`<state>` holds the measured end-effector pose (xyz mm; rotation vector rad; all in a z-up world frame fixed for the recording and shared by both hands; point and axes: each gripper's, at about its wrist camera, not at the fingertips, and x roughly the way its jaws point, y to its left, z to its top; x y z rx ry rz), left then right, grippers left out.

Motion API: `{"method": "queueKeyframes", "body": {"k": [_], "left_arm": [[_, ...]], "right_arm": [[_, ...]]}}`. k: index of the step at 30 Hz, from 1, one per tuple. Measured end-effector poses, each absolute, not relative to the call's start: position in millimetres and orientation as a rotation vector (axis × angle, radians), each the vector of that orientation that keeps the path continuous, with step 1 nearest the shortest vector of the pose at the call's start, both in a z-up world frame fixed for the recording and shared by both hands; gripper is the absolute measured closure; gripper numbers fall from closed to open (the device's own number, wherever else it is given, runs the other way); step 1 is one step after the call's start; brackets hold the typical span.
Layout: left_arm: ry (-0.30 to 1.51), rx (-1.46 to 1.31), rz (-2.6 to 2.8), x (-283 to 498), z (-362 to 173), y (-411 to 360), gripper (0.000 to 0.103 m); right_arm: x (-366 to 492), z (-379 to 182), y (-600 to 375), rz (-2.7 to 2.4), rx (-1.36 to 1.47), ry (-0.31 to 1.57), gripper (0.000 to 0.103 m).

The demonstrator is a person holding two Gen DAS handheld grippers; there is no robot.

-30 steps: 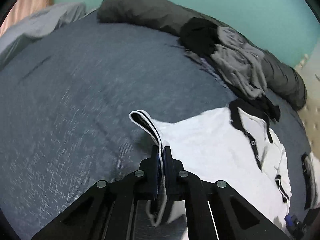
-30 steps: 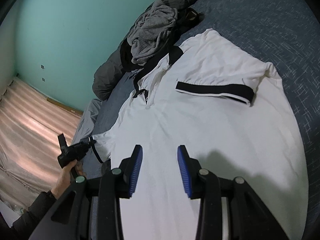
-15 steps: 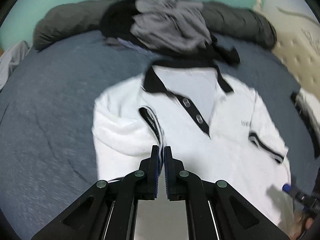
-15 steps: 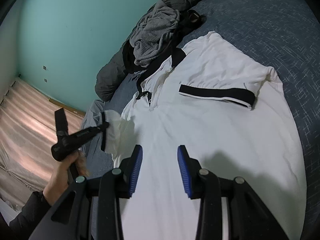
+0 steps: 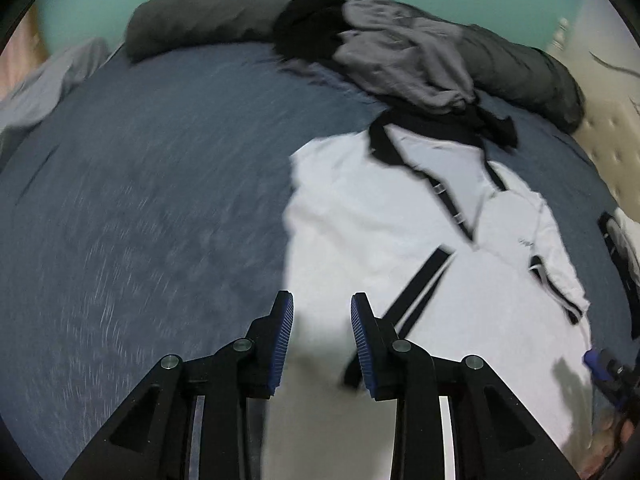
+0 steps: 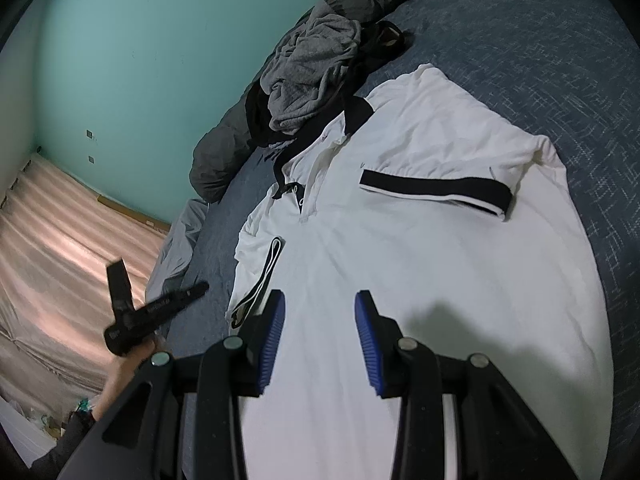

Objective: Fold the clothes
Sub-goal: 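Carry the sleeve across the shirt body with the left tool and open it, then grasp the shirt side edge with the left tool while the right tool grasps near the collar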

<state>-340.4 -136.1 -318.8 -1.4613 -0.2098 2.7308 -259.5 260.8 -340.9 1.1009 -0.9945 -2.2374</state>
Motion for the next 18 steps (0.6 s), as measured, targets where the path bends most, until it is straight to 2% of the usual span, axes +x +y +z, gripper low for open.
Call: {"method": "queueKeyframes", "body": {"k": [5, 14, 18], "left_arm": [[-0.339, -1.487, 2.736, -318.7, -346.1, -170.9, 0.07], [-0.723, -1.273, 2.672, -303.6, -365.5, -199.3, 0.07], [-0.82, -1.218, 2.646, -298.8, -379.4, -204.1, 0.07]], "right_arm": [[-257.5, -340.8, 250.5, -2.219, 1.117, -0.971, 0.067], [-246.4, -340.3, 230.9, -2.286, 1.148, -0.84, 0.067], [-243.9, -343.2, 216.5, -2.304, 1.184, -0.761, 0.067]]}}
